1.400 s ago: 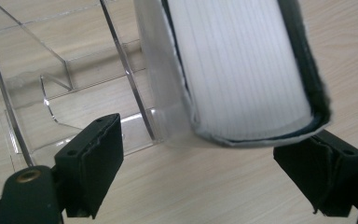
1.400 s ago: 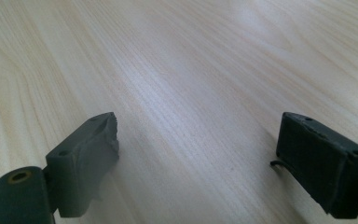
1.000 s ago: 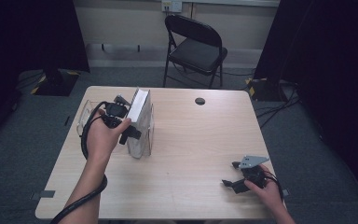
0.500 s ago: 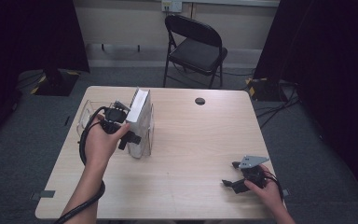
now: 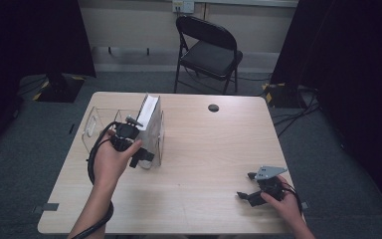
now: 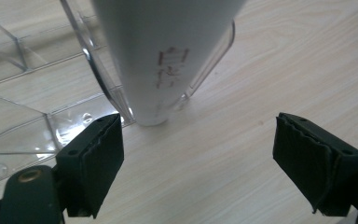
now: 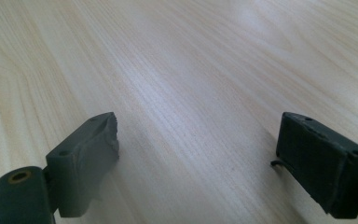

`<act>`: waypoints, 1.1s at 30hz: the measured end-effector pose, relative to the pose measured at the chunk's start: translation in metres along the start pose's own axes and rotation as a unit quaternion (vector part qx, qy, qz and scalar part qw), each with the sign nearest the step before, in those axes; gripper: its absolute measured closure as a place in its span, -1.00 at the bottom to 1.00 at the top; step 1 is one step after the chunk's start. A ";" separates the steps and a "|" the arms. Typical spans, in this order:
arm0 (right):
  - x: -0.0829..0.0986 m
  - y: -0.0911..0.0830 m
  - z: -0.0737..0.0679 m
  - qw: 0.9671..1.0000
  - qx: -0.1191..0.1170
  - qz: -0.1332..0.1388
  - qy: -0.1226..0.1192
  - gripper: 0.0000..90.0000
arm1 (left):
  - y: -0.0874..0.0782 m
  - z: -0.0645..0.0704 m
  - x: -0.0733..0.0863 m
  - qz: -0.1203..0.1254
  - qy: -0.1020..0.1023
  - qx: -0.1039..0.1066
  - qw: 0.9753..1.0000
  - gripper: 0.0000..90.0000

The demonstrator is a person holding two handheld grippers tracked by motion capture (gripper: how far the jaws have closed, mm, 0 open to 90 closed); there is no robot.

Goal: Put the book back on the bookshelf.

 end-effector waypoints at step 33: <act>0.000 0.000 0.000 1.000 -0.002 -0.001 -0.002 -0.73 | 0.026 0.027 0.017 0.004 0.024 0.023 0.999 -0.64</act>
Point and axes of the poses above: each handheld gripper's, and its own axes: y roughly forward along the jaws, x roughly out of its underside, z roughly to its right, the point moved 2 cm from there along y, roughly forward along the jaws, and after that the axes turned 15 degrees about y, right-handed, at the moved point
